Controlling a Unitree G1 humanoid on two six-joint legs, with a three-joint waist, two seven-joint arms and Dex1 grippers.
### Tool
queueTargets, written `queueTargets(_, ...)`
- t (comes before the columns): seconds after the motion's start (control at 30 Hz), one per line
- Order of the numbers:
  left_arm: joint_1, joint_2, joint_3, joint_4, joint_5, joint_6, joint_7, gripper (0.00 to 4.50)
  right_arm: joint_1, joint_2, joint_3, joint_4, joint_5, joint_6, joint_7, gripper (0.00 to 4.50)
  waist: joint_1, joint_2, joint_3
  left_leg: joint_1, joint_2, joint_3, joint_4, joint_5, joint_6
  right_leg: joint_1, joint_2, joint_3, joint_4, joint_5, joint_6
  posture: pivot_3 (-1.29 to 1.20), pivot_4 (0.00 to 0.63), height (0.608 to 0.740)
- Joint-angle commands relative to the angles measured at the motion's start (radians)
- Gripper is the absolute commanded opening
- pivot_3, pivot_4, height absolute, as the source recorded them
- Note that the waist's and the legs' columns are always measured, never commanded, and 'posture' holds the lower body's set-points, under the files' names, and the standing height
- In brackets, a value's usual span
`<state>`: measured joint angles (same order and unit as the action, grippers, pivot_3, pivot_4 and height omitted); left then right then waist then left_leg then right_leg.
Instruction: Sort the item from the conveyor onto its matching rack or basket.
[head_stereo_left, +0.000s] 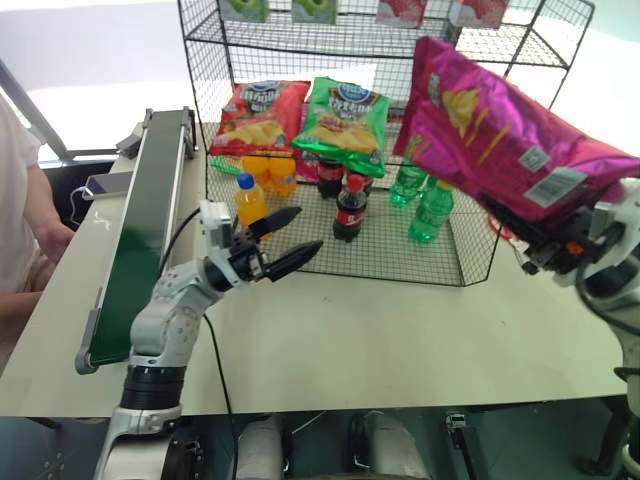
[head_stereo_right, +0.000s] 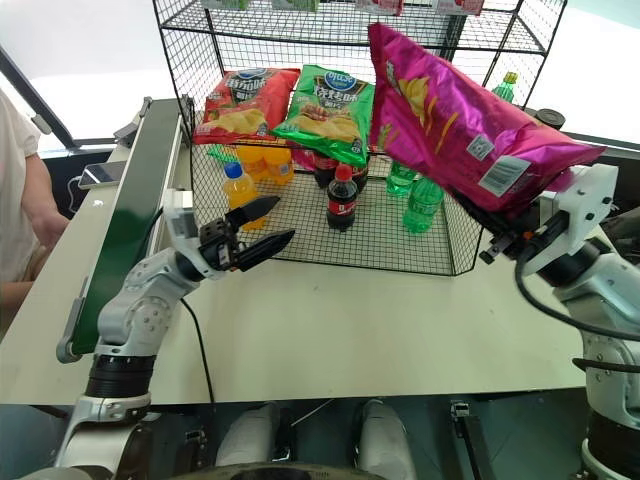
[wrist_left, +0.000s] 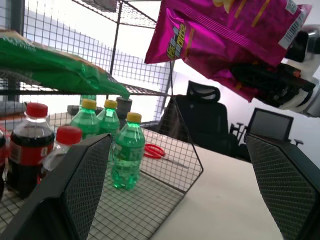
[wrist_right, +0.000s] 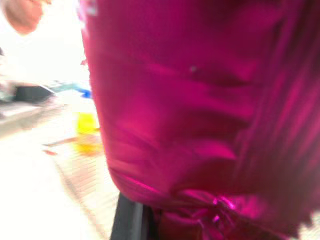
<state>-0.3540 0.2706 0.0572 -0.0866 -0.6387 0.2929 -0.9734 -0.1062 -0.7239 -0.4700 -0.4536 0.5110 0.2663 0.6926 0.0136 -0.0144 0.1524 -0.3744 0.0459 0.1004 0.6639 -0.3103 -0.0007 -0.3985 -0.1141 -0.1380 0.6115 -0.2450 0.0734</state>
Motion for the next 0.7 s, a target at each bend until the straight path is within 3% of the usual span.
queueTargets(0.03,-0.013,-0.020,-0.024,-0.019,0.020,-0.034,0.014,4.50,-0.054,-0.096,0.061,0.136,-0.324,-0.249,-0.068,0.12,-0.001,0.000,0.000,0.000,-0.001,0.001,0.000,0.000,0.000,0.000,0.000,0.000,0.000,0.000,0.000,0.00,0.150,0.740)
queueTargets(0.1,-0.011,-0.027,-0.033,-0.028,0.026,-0.040,0.022,4.50,-0.089,-0.162,0.109,0.232,-0.507,-0.373,-0.134,0.12,-0.002,0.000,0.000,0.000,-0.001,0.001,0.000,0.000,0.000,0.000,0.000,0.000,0.000,0.000,0.000,0.00,0.150,0.740)
queueTargets(0.27,-0.019,-0.036,-0.037,-0.036,0.038,-0.048,0.062,4.50,-0.218,-0.247,0.233,0.410,-0.785,-0.521,-0.274,0.12,-0.005,0.000,0.000,0.001,-0.001,0.001,0.000,0.005,-0.009,-0.001,0.000,0.000,0.001,0.000,0.001,0.00,0.150,0.740)
queueTargets(0.43,-0.018,-0.039,-0.042,-0.051,0.056,-0.065,0.092,4.50,-0.363,-0.221,0.349,0.522,-0.904,-0.548,-0.352,0.12,-0.006,0.000,0.000,0.001,0.001,0.001,0.000,0.006,-0.009,-0.001,0.001,0.001,0.001,0.000,0.001,0.00,0.150,0.740)
queueTargets(0.7,-0.036,-0.055,-0.057,-0.094,0.103,-0.099,0.162,4.50,-0.569,-0.124,0.460,0.677,-1.023,-0.393,-0.433,0.12,-0.003,0.000,0.000,0.000,0.001,0.001,0.000,0.006,-0.010,0.000,0.000,0.000,0.001,0.000,0.001,0.00,0.150,0.740)
